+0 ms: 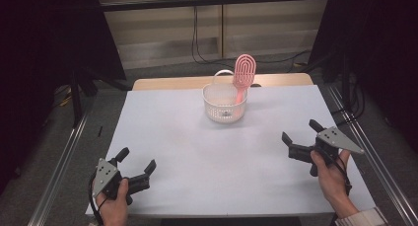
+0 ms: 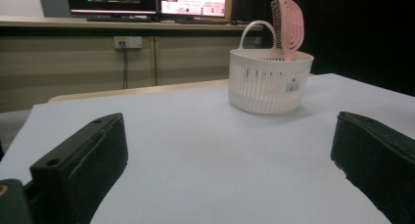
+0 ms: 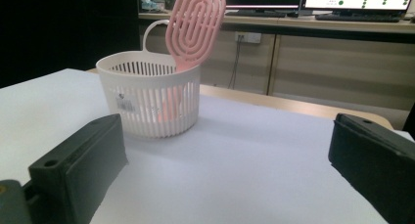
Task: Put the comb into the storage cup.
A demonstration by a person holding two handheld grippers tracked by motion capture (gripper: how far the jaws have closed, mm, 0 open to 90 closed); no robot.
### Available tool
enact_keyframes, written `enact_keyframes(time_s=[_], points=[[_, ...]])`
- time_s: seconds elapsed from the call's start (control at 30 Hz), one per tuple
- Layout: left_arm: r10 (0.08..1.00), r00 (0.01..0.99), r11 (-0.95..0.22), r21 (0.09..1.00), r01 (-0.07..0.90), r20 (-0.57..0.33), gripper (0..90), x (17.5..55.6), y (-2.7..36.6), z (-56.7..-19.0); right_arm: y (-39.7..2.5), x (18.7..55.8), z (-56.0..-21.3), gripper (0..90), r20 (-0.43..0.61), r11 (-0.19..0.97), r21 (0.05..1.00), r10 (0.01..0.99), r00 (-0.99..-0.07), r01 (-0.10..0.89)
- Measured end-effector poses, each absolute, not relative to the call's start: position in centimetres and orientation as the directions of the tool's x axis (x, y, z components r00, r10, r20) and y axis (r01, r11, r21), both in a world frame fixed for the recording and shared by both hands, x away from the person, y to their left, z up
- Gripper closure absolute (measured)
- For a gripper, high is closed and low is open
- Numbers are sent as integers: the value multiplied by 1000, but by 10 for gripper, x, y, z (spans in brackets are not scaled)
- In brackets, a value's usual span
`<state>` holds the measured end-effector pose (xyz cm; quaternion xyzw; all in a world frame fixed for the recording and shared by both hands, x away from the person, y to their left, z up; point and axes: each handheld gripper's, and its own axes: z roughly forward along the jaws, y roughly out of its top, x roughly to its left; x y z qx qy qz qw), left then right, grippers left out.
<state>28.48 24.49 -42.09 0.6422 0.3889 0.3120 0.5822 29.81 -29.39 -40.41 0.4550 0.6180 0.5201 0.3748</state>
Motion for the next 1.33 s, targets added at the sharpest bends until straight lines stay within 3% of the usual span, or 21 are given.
enact_keyframes(time_s=[0.93, 1.33], points=[[886, 462, -19, 990, 141, -49, 12, 277, 244, -422, -327, 251, -421, 13, 13, 19, 987, 979, -202, 158], [886, 462, -19, 991, 135, -46, 11, 280, 245, -423, -324, 256, -424, 9, 3, 32, 989, 972, -234, 146]])
